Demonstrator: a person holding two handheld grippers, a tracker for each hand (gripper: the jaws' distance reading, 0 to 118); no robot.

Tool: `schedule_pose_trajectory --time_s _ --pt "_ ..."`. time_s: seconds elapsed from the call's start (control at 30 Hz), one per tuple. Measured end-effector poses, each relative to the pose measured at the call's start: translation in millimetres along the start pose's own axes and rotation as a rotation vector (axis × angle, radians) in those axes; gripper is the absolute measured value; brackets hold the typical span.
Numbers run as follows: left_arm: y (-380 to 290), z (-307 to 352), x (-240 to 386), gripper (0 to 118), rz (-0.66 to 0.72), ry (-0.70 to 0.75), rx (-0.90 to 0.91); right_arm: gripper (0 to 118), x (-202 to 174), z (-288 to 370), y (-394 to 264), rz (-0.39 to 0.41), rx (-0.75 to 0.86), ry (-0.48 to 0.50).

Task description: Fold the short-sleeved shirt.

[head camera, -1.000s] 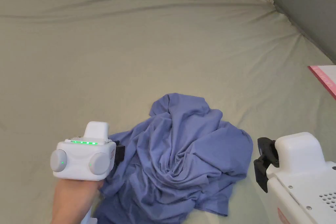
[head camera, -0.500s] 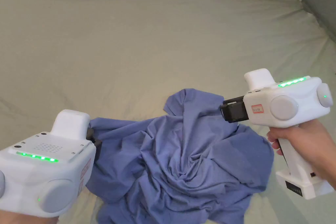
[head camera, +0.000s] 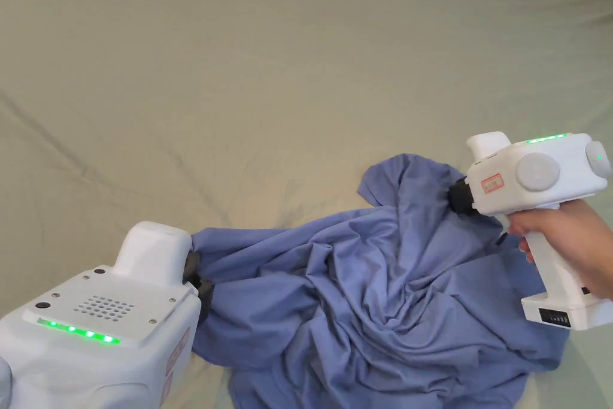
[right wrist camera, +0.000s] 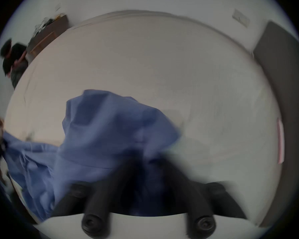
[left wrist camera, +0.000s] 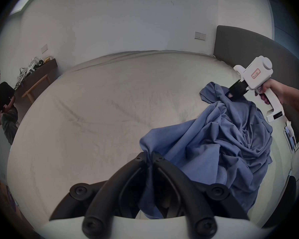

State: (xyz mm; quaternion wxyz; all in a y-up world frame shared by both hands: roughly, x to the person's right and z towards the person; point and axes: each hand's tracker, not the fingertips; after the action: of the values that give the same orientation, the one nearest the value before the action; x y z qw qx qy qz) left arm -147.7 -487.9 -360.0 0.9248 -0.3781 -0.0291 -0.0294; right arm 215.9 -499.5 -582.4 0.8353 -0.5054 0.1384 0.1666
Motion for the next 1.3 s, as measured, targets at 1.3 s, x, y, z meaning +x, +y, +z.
schedule_pose_trajectory --time_s 1.3 --pt "196 405 -79 2 -0.166 0.365 0.831 5 -2 566 -112 -0.145 1.054 -0.327"
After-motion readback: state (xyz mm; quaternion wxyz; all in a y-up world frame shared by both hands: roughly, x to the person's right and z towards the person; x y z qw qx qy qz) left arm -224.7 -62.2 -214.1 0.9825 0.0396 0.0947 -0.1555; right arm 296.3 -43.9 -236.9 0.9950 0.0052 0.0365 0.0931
